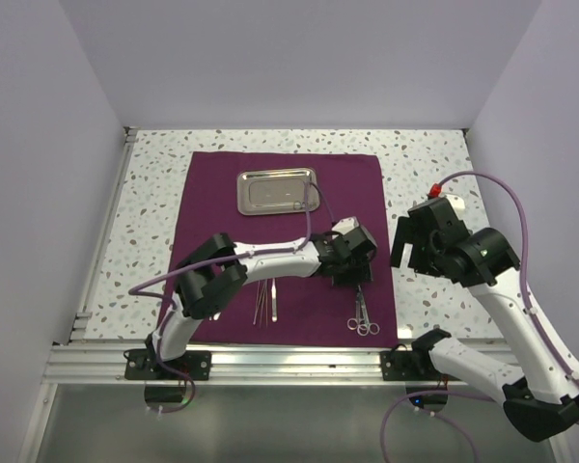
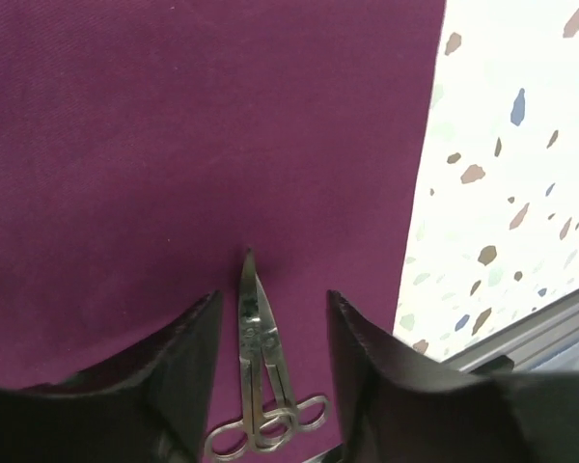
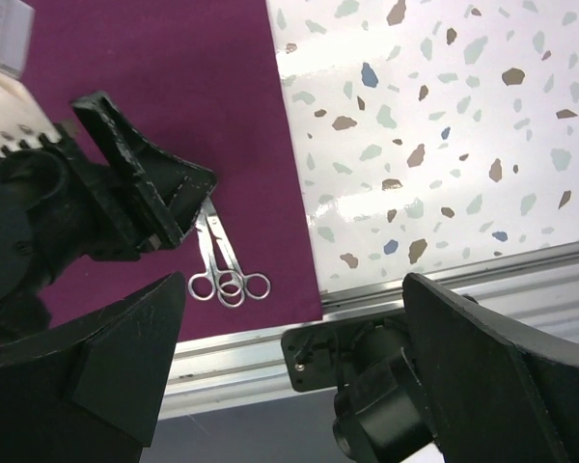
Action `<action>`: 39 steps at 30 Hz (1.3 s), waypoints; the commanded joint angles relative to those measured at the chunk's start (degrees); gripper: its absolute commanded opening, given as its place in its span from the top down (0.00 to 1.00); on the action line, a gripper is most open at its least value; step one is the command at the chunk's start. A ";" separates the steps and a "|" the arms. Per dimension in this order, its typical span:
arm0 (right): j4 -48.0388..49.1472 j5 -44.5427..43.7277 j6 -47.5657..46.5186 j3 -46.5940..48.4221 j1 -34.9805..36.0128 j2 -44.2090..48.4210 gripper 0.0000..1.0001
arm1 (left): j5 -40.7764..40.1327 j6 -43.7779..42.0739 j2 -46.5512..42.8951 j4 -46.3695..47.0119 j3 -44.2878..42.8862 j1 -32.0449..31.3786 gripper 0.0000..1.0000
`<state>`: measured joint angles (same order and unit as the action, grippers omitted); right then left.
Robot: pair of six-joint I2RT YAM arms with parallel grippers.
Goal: Open and lay out the surgical kit
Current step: Place the medical item in the surgical kit, then pick up the medical item from the container.
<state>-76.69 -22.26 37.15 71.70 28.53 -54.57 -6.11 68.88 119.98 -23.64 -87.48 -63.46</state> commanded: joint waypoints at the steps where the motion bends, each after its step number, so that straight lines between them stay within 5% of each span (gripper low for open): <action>1: -1.63 -2.08 0.47 -1.04 -0.06 0.07 0.02 | -2.67 -2.42 -4.23 -3.69 -3.83 0.35 0.38; 10: 1.54 -2.00 1.00 0.02 -0.06 -2.56 0.02 | -8.30 -25.42 -3.98 -12.30 -16.30 13.42 0.38; 19: 2.86 -1.91 0.03 2.39 -0.15 -8.45 0.02 | -11.30 -47.15 15.70 -11.70 -35.81 25.83 0.41; 25: 2.94 -1.91 -0.32 3.01 -0.32 -12.49 0.02 | -5.15 -52.35 25.29 -7.84 -43.29 29.54 0.39; 31: 4.00 -1.03 -0.93 2.92 -0.85 -15.39 0.02 | -2.86 -54.38 25.39 -2.74 -39.00 29.62 0.36; 39: 6.46 0.81 -2.86 3.18 -2.69 -17.68 0.02 | -6.98 -58.42 29.69 -7.56 -42.77 29.62 0.38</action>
<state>-72.53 -22.37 35.53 72.69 26.81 -71.83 -11.38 13.82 146.65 -28.97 -128.44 -33.87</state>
